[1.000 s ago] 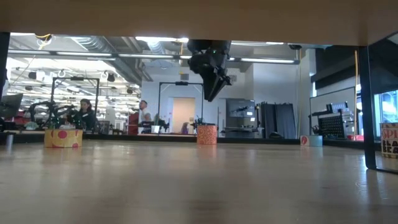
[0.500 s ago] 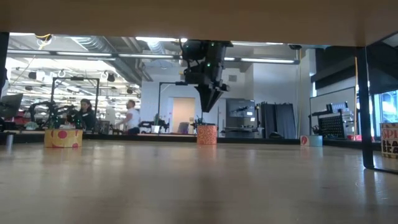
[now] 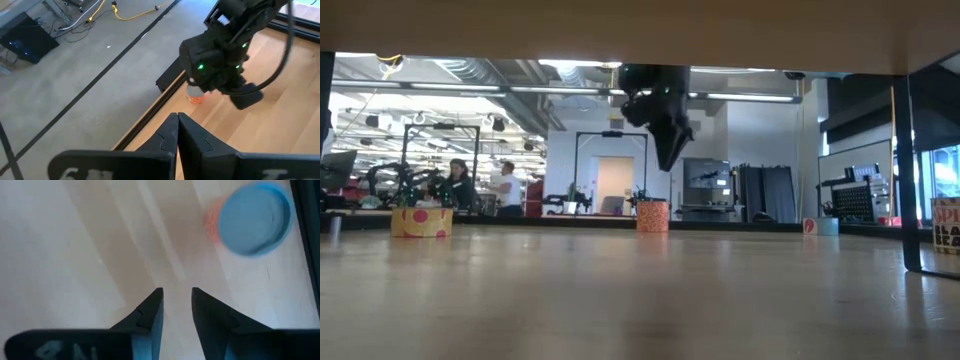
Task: Pick and place cans onto a shelf
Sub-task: Put the canned spicy black beans on the shelf
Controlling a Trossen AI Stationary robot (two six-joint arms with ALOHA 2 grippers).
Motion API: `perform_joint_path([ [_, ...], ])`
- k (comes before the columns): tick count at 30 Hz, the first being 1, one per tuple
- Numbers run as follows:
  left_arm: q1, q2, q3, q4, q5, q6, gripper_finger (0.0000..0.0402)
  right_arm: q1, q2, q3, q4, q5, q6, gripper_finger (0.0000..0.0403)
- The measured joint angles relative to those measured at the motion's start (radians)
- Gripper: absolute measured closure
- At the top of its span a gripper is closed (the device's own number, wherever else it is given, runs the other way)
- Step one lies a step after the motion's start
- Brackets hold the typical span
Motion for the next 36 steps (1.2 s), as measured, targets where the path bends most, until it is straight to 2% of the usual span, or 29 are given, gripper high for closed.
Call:
perform_joint_path([
  [10, 0.0, 0.0, 0.0, 0.0, 0.0, 0.0, 0.0401, -0.011, -0.134, 0.001, -0.083, 0.005, -0.029, 0.0299],
  [18, 0.0, 0.0, 0.0, 0.0, 0.041, 0.0, 0.0401, -0.09, -0.236, 0.002, -0.089, 0.022, 0.013, 0.0299],
  [28, 0.0, 0.0, 0.0, 0.0, 0.05, 0.0, 0.0401, -0.289, -0.296, 0.002, -0.095, 0.016, 0.053, 0.0299],
  [36, 0.0, 0.0, 0.0, 0.0, 0.049, -0.023, 0.0401, -0.47, -0.319, 0.002, 0.013, -0.122, 0.086, 0.0299],
])
